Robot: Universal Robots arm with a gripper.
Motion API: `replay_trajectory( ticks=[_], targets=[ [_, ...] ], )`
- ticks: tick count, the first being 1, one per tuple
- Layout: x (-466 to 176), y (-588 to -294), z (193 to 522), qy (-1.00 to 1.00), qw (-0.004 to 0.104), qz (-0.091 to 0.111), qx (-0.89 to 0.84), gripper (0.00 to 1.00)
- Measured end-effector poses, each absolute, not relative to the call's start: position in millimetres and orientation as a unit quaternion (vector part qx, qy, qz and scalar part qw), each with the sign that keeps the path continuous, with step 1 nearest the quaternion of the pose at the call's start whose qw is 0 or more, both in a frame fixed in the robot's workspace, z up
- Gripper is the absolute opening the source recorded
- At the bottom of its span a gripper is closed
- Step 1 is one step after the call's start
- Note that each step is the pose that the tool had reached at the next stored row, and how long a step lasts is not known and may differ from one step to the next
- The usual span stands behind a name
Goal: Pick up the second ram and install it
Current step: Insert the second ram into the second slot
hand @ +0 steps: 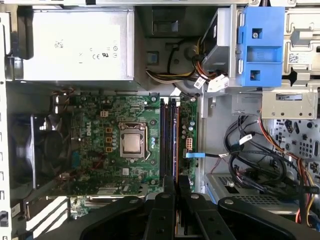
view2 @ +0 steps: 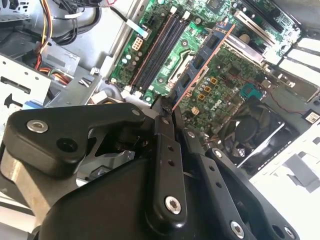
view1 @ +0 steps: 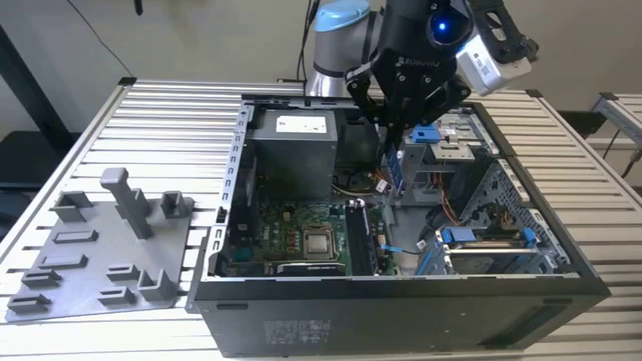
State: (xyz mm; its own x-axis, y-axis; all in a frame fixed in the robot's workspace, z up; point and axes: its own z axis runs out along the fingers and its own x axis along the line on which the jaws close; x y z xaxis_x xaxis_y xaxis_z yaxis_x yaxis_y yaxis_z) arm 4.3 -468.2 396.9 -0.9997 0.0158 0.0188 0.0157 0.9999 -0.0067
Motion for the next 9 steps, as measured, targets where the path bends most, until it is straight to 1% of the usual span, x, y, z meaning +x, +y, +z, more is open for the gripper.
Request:
replay_trajectory(
  ticks=[9],
  targets=[
    [4.4,-468.0,393.2,-1.000,0.009,0.004,-0.008,0.14]
  ],
)
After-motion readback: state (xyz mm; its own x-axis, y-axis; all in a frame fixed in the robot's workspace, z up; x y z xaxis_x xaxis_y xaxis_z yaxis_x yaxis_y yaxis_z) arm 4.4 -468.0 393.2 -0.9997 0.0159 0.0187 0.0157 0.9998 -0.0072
